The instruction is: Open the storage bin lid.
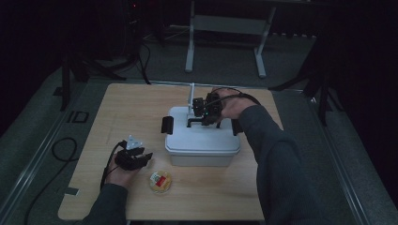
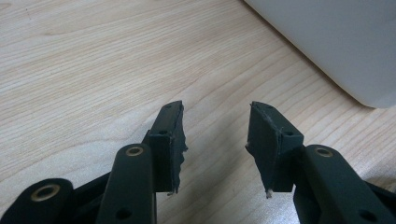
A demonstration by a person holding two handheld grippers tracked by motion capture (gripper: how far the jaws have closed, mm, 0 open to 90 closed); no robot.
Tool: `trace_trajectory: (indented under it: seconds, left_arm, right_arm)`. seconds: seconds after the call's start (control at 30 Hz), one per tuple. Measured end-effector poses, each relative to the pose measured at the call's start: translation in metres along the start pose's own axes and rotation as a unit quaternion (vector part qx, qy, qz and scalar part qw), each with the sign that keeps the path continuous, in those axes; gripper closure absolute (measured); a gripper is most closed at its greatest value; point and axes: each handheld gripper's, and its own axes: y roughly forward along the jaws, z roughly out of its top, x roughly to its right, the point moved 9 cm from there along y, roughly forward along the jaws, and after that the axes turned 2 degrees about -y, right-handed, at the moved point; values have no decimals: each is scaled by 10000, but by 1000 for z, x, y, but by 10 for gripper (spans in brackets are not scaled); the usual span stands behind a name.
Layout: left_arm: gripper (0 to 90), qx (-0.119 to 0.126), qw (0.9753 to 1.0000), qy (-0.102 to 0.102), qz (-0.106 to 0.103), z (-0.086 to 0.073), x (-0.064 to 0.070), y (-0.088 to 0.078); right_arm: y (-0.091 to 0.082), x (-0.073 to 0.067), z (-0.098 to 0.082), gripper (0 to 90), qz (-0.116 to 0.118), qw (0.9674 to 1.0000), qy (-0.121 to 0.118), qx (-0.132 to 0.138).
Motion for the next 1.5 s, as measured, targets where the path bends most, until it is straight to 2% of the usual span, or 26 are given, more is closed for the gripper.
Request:
trace_trajectory:
  seconds: [0.2, 1.5]
  left_arm:
    - [558, 2, 10000, -17, -7, 0, 0, 0]
    - [558, -23, 10000, -2, 0, 0, 0, 1]
  right_arm:
    - [0, -1, 1, 834, 21, 10000, -23, -88]
    - [-16, 0, -1, 843, -60, 9999, 102, 79]
